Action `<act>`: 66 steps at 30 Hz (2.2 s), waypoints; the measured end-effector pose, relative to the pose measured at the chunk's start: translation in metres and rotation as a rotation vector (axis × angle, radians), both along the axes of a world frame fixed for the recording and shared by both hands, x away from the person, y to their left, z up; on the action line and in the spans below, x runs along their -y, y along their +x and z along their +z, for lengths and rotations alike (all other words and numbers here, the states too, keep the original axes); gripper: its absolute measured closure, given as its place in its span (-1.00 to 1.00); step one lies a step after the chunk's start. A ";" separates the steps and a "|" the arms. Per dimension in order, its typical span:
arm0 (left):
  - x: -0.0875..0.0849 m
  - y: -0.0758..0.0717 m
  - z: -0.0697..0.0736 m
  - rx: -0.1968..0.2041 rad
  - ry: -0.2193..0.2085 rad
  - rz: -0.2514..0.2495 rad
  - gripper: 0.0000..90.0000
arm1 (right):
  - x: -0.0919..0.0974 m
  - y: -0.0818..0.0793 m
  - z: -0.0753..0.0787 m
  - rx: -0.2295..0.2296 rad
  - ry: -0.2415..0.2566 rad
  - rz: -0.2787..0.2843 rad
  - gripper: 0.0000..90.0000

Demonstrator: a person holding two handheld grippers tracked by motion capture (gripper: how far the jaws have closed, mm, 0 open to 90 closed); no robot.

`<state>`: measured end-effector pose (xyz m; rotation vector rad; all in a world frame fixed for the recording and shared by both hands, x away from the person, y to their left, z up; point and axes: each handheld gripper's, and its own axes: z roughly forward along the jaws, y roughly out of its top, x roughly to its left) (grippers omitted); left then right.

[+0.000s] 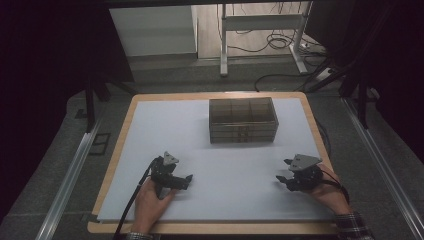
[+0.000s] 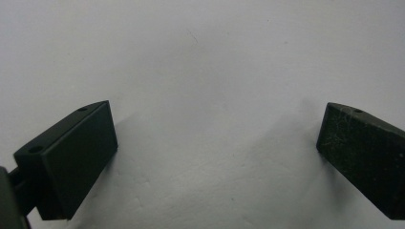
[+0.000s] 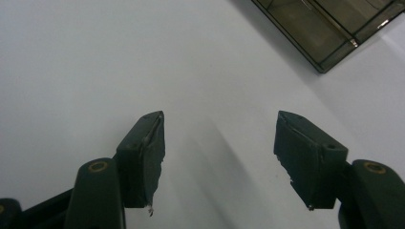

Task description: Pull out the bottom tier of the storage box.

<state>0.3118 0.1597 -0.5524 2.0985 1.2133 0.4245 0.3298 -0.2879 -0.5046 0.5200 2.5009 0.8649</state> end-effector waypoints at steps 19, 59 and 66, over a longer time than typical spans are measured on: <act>0.000 0.000 0.000 0.000 0.000 0.000 -1.00 | -0.027 0.011 -0.006 0.057 -0.070 0.039 -0.10; 0.000 0.000 0.000 0.000 -0.001 0.000 -1.00 | -0.083 0.027 -0.022 0.460 -0.308 0.095 0.17; 0.000 0.000 0.000 0.000 -0.001 0.000 -1.00 | -0.095 0.030 -0.029 0.541 -0.380 0.101 0.22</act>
